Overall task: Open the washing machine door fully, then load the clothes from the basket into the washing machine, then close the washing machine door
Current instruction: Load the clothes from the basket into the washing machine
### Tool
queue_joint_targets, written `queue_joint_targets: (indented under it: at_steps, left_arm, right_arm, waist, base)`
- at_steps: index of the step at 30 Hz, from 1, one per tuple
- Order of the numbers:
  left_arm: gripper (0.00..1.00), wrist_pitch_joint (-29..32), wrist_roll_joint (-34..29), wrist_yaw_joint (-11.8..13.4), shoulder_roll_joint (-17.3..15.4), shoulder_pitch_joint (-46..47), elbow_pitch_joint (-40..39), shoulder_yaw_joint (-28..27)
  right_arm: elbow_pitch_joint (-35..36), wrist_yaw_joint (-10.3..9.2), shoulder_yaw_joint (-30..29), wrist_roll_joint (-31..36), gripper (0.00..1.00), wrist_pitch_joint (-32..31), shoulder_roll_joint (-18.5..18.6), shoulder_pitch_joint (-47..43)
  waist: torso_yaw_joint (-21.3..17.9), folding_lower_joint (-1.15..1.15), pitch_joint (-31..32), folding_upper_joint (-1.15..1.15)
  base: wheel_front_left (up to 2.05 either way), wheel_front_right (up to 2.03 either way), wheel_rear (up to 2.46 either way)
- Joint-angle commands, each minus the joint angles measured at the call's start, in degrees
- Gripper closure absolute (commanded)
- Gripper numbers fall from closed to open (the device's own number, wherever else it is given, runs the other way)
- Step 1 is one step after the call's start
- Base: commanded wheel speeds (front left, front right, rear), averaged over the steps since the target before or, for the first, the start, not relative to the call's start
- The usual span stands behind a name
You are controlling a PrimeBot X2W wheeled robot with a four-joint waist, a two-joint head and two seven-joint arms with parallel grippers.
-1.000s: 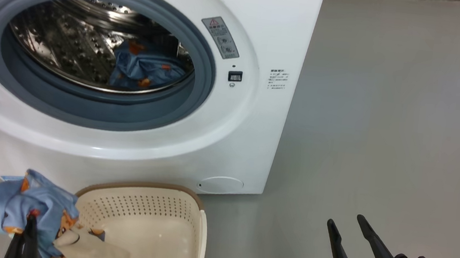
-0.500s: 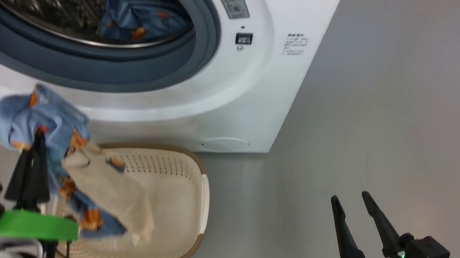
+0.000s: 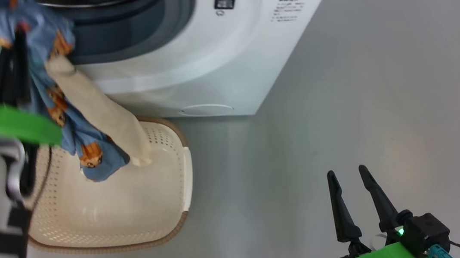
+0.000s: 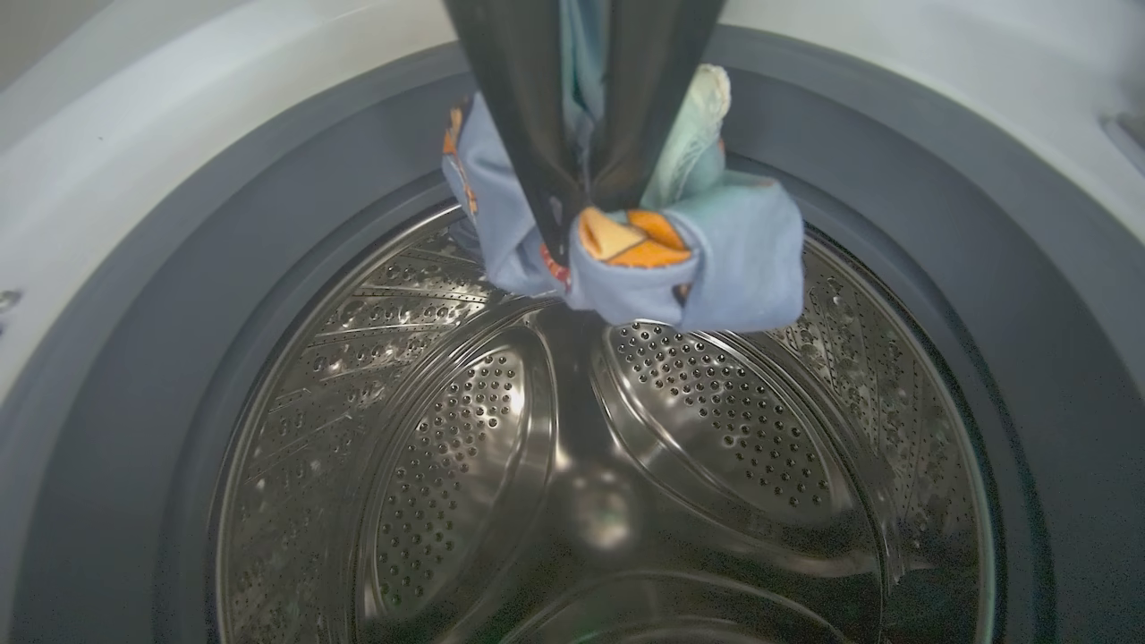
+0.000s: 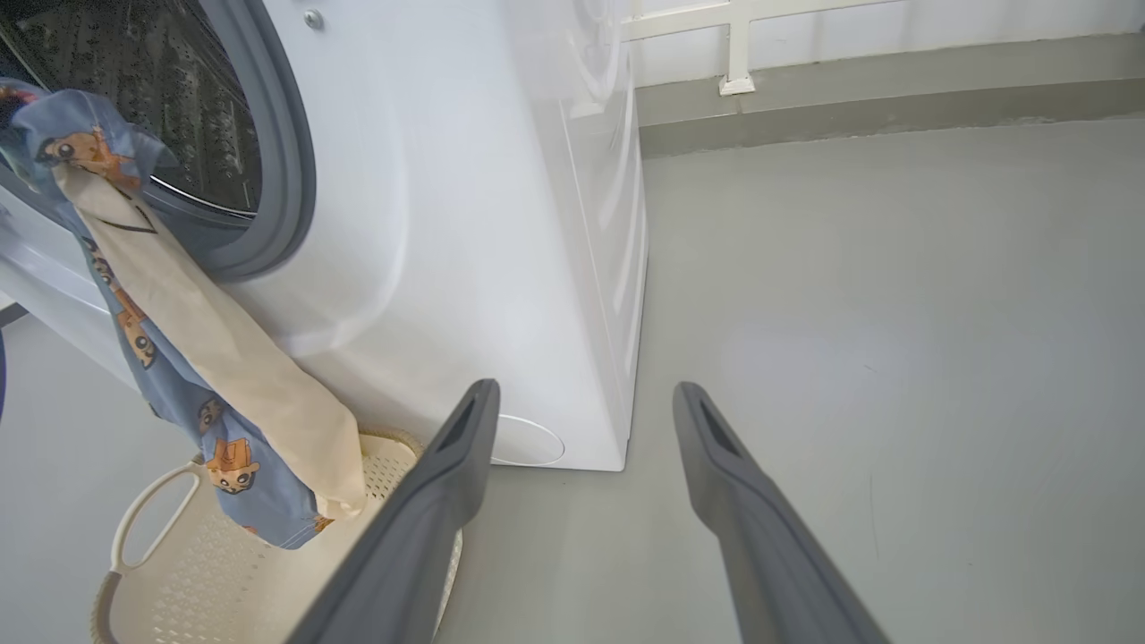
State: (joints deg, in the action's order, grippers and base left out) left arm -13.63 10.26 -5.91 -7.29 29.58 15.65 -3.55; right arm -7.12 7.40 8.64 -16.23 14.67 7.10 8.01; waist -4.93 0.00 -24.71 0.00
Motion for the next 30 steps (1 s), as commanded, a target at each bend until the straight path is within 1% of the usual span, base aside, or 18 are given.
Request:
queue_joint_targets:
  at_steps: [1, 7, 11, 17, 21, 26, 30]
  left_arm:
    - [1.0, 0.7, -0.5, -0.3, -2.4, 2.8, -0.3, -1.5]
    - [1.0, 3.4, -0.3, -0.6, -5.3, 13.0, 6.2, -0.8]
    - [1.0, 5.0, -0.4, -0.7, -6.4, 19.3, 10.7, 0.3]
    - [1.0, 7.1, -0.1, -0.8, -7.0, 27.2, 16.9, 1.4]
    - [1.0, 9.6, -0.1, -0.9, -7.2, 32.5, 20.9, 2.4]
    - [1.0, 13.3, 0.1, -0.8, -6.6, 39.3, 26.1, 3.5]
    - [1.0, 16.2, -0.6, -0.8, -7.3, 43.4, 30.5, 4.9]
  right_arm:
    - [1.2, 0.09, 1.5, 0.1, 0.0, 0.3, -0.1, 0.6]
    - [1.4, 0.09, 2.0, -0.3, 0.0, 0.3, -0.3, 1.8]
    - [1.6, 0.09, 2.2, -0.5, 0.0, 0.3, -0.3, 2.6]
    - [2.0, 0.09, 2.4, -0.7, 0.0, 0.3, -0.6, 3.5]
    - [2.0, 0.09, 2.5, -0.8, 0.0, 0.3, -0.8, 3.9]
    - [2.1, 0.09, 2.6, -1.2, 0.0, 0.3, -0.8, 4.6]
    - [2.4, 0.09, 2.9, -1.3, 0.0, 0.3, -1.0, 5.1]
  waist:
    - [-1.6, 0.0, -1.8, 0.0]
    - [-3.1, 0.0, -4.2, 0.0]
    - [-3.8, 0.0, -6.2, 0.0]
    - [-4.6, 0.0, -9.4, 0.0]
    - [-4.9, 0.0, -12.0, 0.0]
    - [-4.8, 0.0, -15.6, 0.0]
    - [-5.1, 0.0, -17.8, 0.0]
  base:
    - [0.0, 0.0, 0.0]
    - [0.0, 0.0, 0.0]
    - [0.0, 0.0, 0.0]
    - [0.0, 0.0, 0.0]
    - [0.0, 0.0, 0.0]
    - [0.0, 0.0, 0.0]
    - [0.0, 0.0, 0.0]
